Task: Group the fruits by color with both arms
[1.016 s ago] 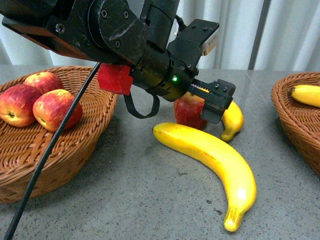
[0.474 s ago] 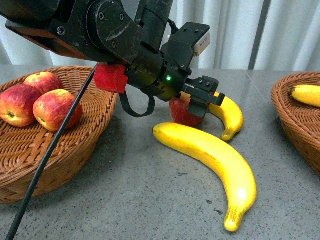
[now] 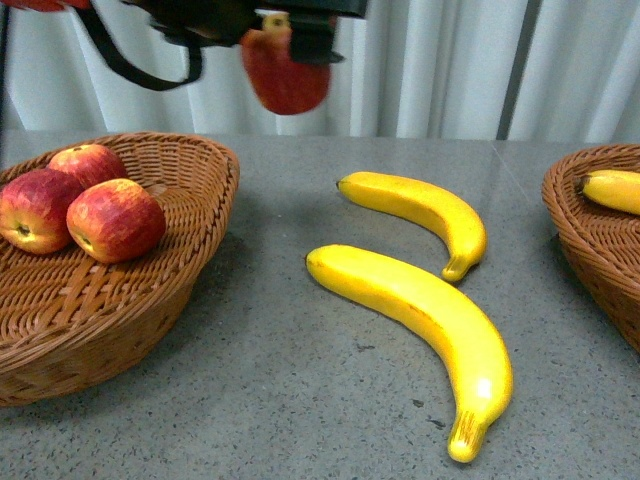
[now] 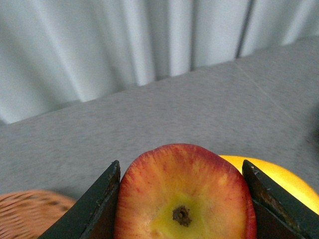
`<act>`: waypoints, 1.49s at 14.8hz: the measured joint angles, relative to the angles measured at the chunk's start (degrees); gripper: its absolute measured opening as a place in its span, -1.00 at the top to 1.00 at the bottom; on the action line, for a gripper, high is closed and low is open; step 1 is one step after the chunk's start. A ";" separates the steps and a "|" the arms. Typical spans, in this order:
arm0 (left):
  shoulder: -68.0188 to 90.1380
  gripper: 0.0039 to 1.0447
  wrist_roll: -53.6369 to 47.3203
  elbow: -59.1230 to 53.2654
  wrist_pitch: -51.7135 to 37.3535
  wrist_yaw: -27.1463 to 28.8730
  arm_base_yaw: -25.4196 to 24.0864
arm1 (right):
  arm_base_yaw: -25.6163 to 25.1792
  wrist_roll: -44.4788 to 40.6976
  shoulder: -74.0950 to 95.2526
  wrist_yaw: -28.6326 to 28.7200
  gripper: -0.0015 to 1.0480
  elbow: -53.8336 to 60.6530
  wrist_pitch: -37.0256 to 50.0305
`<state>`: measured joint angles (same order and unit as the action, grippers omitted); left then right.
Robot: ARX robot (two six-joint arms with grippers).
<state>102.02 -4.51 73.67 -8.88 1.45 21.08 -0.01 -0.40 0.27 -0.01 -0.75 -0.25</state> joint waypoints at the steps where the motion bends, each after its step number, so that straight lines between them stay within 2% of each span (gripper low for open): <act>1: -3.30 -0.21 0.98 -3.15 0.00 2.86 -2.47 | 0.00 0.00 0.00 0.00 -0.87 0.00 0.00; 4: -9.90 -0.20 4.09 -11.93 -0.59 3.65 -10.12 | 0.00 0.00 0.00 0.02 -0.87 0.00 0.00; 6: -9.88 -0.20 4.52 -13.94 -1.92 0.87 -14.69 | 0.00 0.00 0.00 0.00 -0.87 0.00 0.00; 8: -9.51 -0.20 4.57 -14.97 -2.16 0.77 -16.15 | 0.00 -0.02 0.00 0.00 -0.87 0.00 0.00; 12: -10.25 -0.20 4.11 -17.97 -2.62 1.16 -14.49 | 0.00 0.00 0.00 0.00 -0.87 0.00 0.00; 13: -10.25 -0.20 4.15 -17.94 -2.91 1.38 -15.41 | 0.00 0.00 0.00 0.00 -0.87 0.00 0.00; 15: -10.25 -0.49 4.55 -17.86 -2.71 1.33 -16.76 | 0.00 0.00 0.00 0.00 -0.87 0.00 0.00; 18: -10.25 -0.91 4.50 -17.75 -3.10 0.42 -16.20 | 0.00 -0.02 0.00 0.02 -0.87 0.00 0.00; 19: -10.45 -0.86 4.55 -17.75 -3.26 -0.20 -15.65 | 0.00 0.00 0.00 0.00 -0.87 0.00 0.00; 22: -22.75 -0.88 3.43 -21.70 -7.96 1.16 -11.32 | 0.00 0.00 0.00 0.00 -0.87 0.00 0.00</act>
<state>79.26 -1.08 51.96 -16.84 2.61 9.76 -0.01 -0.40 0.27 -0.01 -0.75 -0.25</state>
